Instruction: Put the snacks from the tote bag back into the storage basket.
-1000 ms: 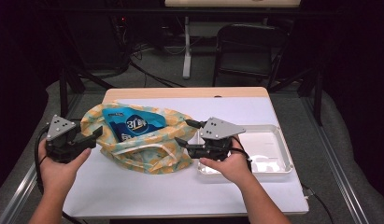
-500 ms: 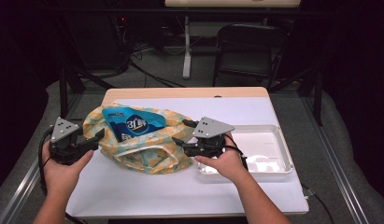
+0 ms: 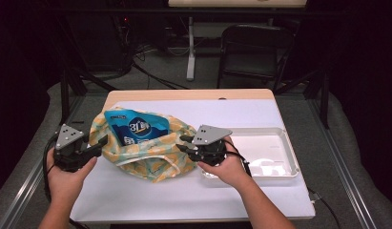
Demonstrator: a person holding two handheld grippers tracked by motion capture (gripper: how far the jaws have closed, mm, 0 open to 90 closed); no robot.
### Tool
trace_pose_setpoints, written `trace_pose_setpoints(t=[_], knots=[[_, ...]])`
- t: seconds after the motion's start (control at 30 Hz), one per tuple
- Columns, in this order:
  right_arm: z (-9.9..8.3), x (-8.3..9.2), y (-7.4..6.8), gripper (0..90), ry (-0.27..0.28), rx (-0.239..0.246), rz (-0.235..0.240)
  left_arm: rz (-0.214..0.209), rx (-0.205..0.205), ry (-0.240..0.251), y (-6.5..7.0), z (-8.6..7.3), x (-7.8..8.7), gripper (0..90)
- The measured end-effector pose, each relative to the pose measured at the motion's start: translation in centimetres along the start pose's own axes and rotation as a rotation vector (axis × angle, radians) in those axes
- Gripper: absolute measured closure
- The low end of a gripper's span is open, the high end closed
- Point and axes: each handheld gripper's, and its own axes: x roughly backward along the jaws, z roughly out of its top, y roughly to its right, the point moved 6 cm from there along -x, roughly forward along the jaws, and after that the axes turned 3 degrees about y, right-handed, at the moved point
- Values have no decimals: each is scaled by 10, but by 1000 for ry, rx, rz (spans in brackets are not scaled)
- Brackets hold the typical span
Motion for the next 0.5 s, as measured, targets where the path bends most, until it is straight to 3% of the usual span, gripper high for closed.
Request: trace_pose_setpoints(t=[0.5], knots=[[-12, -7, -12, 806, -70, -30, 64, -3, 21, -21, 0, -20, -5, 593]])
